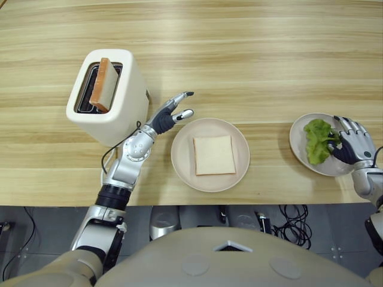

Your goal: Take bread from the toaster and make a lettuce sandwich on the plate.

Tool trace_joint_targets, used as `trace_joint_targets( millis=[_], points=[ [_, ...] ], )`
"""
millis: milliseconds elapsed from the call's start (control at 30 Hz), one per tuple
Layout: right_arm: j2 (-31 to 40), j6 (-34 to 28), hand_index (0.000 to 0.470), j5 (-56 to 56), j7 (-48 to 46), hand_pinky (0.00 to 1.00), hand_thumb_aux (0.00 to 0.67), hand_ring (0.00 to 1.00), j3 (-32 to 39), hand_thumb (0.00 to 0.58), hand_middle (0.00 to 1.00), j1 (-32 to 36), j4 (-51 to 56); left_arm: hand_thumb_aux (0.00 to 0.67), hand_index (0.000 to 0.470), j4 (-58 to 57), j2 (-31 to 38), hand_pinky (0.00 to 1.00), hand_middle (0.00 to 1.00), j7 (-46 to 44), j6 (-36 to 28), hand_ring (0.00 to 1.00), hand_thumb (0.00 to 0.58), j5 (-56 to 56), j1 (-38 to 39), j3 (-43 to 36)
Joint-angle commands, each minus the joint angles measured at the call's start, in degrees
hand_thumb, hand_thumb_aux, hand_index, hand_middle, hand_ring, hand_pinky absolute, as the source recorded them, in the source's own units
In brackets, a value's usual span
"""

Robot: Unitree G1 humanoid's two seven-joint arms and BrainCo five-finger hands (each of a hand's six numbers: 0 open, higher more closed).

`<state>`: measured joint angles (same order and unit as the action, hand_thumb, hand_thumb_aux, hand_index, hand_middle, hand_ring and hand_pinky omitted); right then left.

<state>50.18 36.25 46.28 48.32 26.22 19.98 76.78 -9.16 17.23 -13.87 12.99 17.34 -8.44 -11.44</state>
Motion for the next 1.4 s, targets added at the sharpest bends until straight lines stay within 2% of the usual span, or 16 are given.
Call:
trace_joint_targets(
  millis=[33,233,267,300,533,767,1100,1400],
  points=[
    [-0.6,1.4,0.460,0.6,0.5,0.00,0.670,0.00,1.2,0.580,0.00,1.4,-0.8,0.000,0.000,-1.6,0.2,0.00,0.00,0.2,0.2,0.00,0.000,0.3,-0.7,-0.3],
    [-0.4,5.3,0.460,0.9,3.1,0.00,0.670,0.00,1.3,0.580,0.00,4.8,-2.9,0.000,0.000,-1.9,0.4,0.00,0.00,0.5,0.6,0.00,0.000,0.2,-0.9,-0.1],
    [-0.3,6.4,0.460,0.9,3.7,0.67,0.670,0.67,1.3,0.580,0.67,5.7,-3.6,0.000,0.000,-1.8,0.5,0.00,0.00,0.5,0.6,0.00,0.000,0.1,-1.0,0.0],
    [-0.3,7.7,0.460,0.8,3.9,1.00,0.670,1.00,1.2,0.580,1.00,6.5,-4.4,0.000,0.000,-1.7,0.5,0.00,0.00,0.7,0.7,0.00,0.000,0.1,-1.0,0.3],
    [-1.0,15.5,0.460,4.3,7.0,1.00,0.670,1.00,2.8,0.580,1.00,10.5,-15.7,0.000,0.000,-1.1,0.8,0.00,0.00,1.2,0.8,0.00,0.000,-0.5,-0.7,1.5],
    [-2.1,20.9,0.460,3.0,1.6,1.00,0.670,1.00,1.0,0.580,1.00,10.3,-31.0,0.000,0.000,-2.2,0.7,0.00,0.00,2.0,1.2,0.00,0.000,-1.4,-0.7,2.6],
    [-6.5,24.1,0.460,-7.1,-17.0,1.00,0.670,1.00,-1.7,0.580,1.00,3.9,-51.9,0.000,0.000,-2.9,1.0,0.00,0.00,2.3,1.7,0.00,0.000,-2.6,-1.3,4.0],
    [-9.5,24.5,0.460,-20.3,-37.0,1.00,0.670,1.00,0.5,0.580,1.00,-1.5,-57.9,0.000,0.000,-5.4,0.5,0.00,0.00,3.0,2.4,0.00,0.000,-2.2,-1.8,3.4]
  ],
)
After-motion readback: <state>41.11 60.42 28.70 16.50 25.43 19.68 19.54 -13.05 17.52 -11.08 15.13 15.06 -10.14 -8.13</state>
